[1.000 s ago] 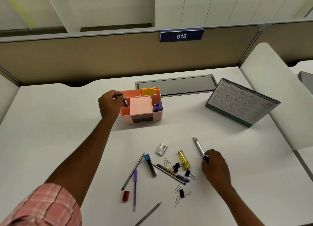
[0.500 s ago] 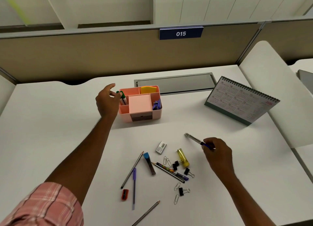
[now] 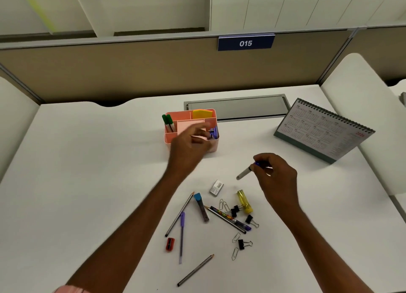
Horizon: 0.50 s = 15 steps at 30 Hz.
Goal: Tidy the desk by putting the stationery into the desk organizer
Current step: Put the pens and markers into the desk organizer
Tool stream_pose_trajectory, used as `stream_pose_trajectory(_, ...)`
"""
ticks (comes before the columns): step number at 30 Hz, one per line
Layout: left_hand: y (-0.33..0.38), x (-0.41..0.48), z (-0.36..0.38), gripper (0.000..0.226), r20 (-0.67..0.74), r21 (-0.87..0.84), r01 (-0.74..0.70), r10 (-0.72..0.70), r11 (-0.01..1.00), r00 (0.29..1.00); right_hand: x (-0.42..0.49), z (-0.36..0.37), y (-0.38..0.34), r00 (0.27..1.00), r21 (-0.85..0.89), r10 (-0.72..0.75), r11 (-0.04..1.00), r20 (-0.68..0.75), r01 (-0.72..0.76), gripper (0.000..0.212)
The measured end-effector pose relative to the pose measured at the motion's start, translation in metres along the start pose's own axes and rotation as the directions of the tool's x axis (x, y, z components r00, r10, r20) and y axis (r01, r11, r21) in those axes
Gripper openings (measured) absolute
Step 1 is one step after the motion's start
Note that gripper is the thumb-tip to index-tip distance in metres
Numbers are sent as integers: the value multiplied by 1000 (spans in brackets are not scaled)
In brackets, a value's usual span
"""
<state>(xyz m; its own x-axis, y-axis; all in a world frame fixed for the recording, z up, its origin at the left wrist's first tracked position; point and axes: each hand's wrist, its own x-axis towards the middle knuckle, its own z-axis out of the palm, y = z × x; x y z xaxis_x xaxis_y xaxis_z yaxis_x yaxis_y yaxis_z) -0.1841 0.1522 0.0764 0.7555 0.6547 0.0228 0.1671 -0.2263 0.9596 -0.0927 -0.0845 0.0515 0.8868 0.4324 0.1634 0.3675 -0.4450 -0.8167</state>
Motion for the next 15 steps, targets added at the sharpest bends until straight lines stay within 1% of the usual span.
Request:
stream_pose_trajectory(2,1,-18,13,55,164,87,-77,62,993,985,1,8,-15,999,19,-34,999,23,34,24)
stream_pose_trajectory(3,1,-26,18,58,214,115,-105,79,988,974,1,12,-23,998,25,-51,998,32,50,23)
stream_pose_trajectory(5,1,-37,25,59,254,129,-127,91,984,963,1,21,-35,995,31,-84,996,46,82,22)
stream_pose_trajectory(7,2,-45,26,51,221,128,-153,122,980,968,0,28,-46,991,23,-123,992,62,122,21)
stream_pose_trajectory(10,4,-52,19,39,110,157,-190,174,969,979,2,37,-57,979,30,-191,981,73,189,20)
stream_pose_trajectory(12,5,-52,10,38,65,183,-200,191,963,979,3,42,-64,974,49,-213,977,82,209,21)
stream_pose_trajectory(15,6,-48,-5,41,43,223,-222,218,949,975,5,49,-70,973,87,-210,975,94,202,23)
